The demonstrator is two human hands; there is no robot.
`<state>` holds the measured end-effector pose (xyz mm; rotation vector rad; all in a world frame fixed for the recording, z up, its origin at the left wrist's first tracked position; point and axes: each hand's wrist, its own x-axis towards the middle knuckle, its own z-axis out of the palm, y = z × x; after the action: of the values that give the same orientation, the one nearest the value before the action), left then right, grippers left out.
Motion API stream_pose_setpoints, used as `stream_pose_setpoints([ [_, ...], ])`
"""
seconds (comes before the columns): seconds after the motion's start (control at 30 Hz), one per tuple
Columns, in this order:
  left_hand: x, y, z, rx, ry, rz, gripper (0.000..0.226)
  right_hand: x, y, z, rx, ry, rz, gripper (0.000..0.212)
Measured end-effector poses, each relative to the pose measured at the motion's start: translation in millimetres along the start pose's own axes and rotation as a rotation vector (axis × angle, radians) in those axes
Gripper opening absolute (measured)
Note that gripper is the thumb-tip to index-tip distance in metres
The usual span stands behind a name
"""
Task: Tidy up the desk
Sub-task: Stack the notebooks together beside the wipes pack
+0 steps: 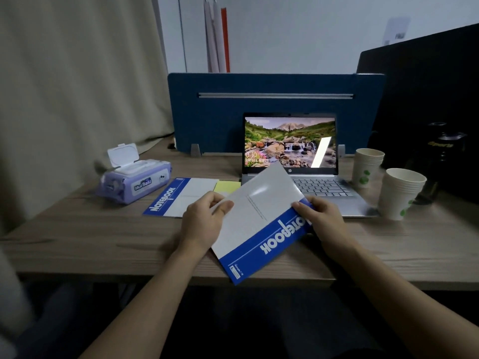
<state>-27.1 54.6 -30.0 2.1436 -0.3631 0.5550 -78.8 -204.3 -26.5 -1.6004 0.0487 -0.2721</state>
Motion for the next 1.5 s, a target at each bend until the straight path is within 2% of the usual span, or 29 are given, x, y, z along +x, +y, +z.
stream_pose_setpoints([
  [0.17,1.9,-18.4,-21.0,-0.028,0.101,-0.060,0.018,9.5,1.0,41.2,0.192,0.014,0.006,0.023],
  [0.33,10.2,-41.1,-40.2,-0.105,0.218,-0.170,0.014,19.2,-1.8,77.9,0.334,-0.160,0.055,0.023],
  [0.43,14.5,-49.6,-42.5,-0.173,0.315,-0.207,0.012,26.6,-1.3,98.5,0.276,-0.223,0.034,0.016],
  [0.6,21.8,-49.6,-34.1,-0.359,0.331,-0.278,0.014,36.4,0.0,118.2,0.045,-0.338,-0.033,0.019],
  [0.73,26.8,-54.1,-32.8,-0.440,0.300,-0.295,0.016,46.7,2.6,121.6,-0.002,-0.391,-0.072,0.020],
  [0.87,34.9,-58.0,-33.9,-0.650,0.227,-0.317,0.014,62.6,2.2,122.7,-0.048,-0.292,-0.144,0.024],
  [1.0,52.5,-63.6,-48.0,-0.794,0.274,-0.347,0.024,79.2,-2.9,116.0,-0.155,-0.144,-0.185,0.023],
  [1.1,63.3,-75.4,-61.5,-0.742,0.374,-0.379,0.019,93.2,-7.0,110.4,-0.176,-0.050,-0.196,0.017],
  [1.17,64.8,-80.7,-67.4,-0.767,0.376,-0.423,0.014,103.3,-11.0,110.8,-0.122,-0.010,-0.171,0.011],
  [1.33,60.1,-83.4,-67.4,-0.653,0.096,-0.343,0.019,124.3,-28.8,123.6,0.121,0.107,-0.086,0.006],
  [1.43,60.8,-87.5,-68.6,-0.648,0.181,-0.382,0.017,127.1,-29.3,131.3,0.197,0.085,-0.065,0.018],
  [1.5,62.1,-92.3,-68.5,-0.630,0.251,-0.420,0.017,124.2,-22.5,134.9,0.161,0.027,-0.031,0.019],
])
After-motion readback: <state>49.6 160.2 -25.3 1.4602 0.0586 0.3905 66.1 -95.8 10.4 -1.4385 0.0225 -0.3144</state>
